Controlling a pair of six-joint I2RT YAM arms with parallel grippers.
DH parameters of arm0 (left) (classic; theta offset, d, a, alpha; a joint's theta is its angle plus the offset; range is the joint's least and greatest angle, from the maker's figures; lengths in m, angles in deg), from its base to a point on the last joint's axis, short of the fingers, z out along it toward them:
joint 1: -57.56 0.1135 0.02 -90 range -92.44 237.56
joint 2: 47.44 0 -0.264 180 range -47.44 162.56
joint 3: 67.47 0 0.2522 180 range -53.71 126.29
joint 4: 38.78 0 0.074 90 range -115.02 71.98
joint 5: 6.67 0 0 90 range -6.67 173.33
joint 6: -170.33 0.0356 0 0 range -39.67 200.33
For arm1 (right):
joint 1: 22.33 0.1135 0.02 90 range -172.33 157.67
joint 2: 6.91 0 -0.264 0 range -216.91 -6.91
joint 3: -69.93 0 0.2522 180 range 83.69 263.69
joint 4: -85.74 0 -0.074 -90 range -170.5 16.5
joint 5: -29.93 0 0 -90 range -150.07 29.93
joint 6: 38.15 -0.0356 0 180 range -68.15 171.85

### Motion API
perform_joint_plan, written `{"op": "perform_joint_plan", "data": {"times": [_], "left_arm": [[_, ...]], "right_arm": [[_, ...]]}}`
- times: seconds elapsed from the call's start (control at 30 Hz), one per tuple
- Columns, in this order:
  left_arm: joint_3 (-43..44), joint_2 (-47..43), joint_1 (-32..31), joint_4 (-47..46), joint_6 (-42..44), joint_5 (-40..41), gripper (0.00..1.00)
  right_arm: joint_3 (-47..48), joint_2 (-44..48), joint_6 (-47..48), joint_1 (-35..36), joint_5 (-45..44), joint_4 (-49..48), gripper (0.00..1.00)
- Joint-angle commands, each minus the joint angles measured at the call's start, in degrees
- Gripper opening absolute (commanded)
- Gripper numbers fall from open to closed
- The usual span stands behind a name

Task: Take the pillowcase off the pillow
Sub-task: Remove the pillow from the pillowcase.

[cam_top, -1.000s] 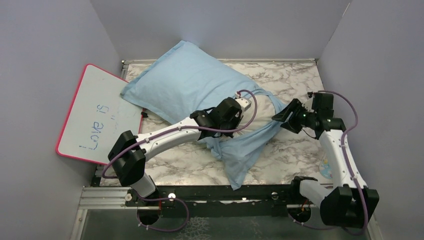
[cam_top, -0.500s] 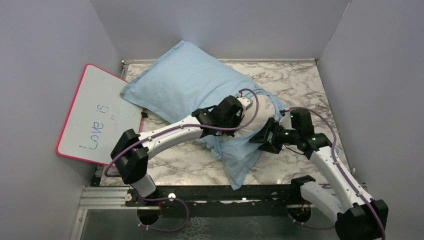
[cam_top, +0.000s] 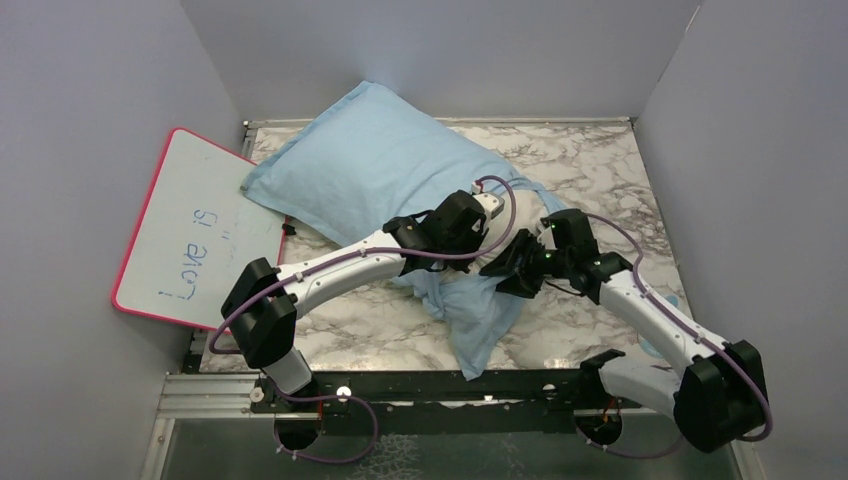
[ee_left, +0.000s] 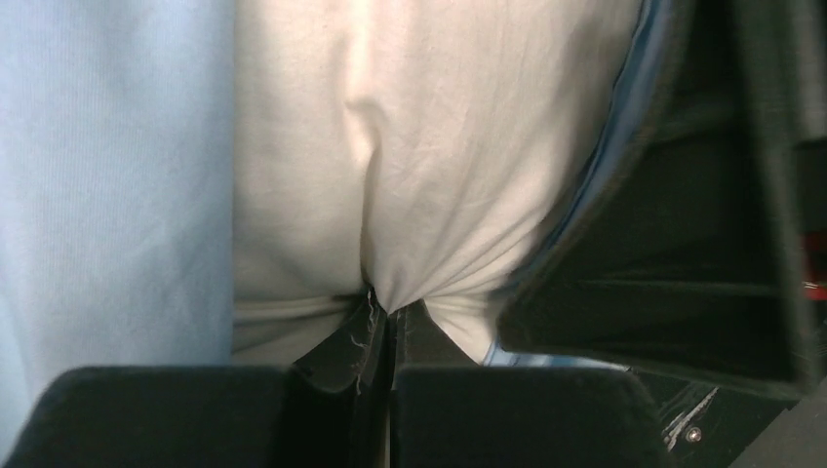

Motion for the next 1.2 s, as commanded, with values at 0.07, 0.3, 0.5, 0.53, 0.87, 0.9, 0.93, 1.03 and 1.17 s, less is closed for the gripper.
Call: {"op": "perform_joint_plan", "data": {"times": [0.07,0.3,0.5,0.53,0.87,0.9,0.93,1.03,1.17], "left_arm": [[0.28,-0.36,0.40,0.41,-0.80,0.85,0.00],[3.69,0.81,3.47,0.53,-1.74,0.62,0.00],[10.94,1.61,9.16,0.55,-3.03,-5.20,0.00],[11.22,1.20,9.47,0.42,-2.88,-5.86,0.00],[-0.92,-4.91,7.32,0.32,0.87,-21.22,0.68],[-1.97,-6.11,6.69,0.61,1.40,-20.35,0.73],[-2.73,-7.14,5.90,1.18,1.88,-18.90,0.78],[-3.58,-9.31,2.78,3.89,3.24,-13.89,0.82],[-4.32,-10.25,-3.29,6.12,2.90,-5.67,0.83]], "right_arm": [[0.36,-3.68,3.30,0.59,-2.11,3.56,0.44],[-10.35,3.85,6.17,0.59,-4.21,9.96,0.12],[-20.50,6.30,8.59,0.59,0.76,8.30,0.13],[-21.74,6.13,8.73,0.59,0.97,7.56,0.13],[-22.64,-1.24,2.96,0.62,-1.05,-4.80,0.07],[-22.82,-2.53,2.11,0.66,-0.46,-6.65,0.05],[-23.00,-3.65,1.39,0.65,0.27,-8.87,0.04],[-22.42,-6.06,0.25,0.60,1.10,-11.96,0.02],[-20.19,-6.52,0.65,0.65,-0.27,-10.82,0.02]]}}
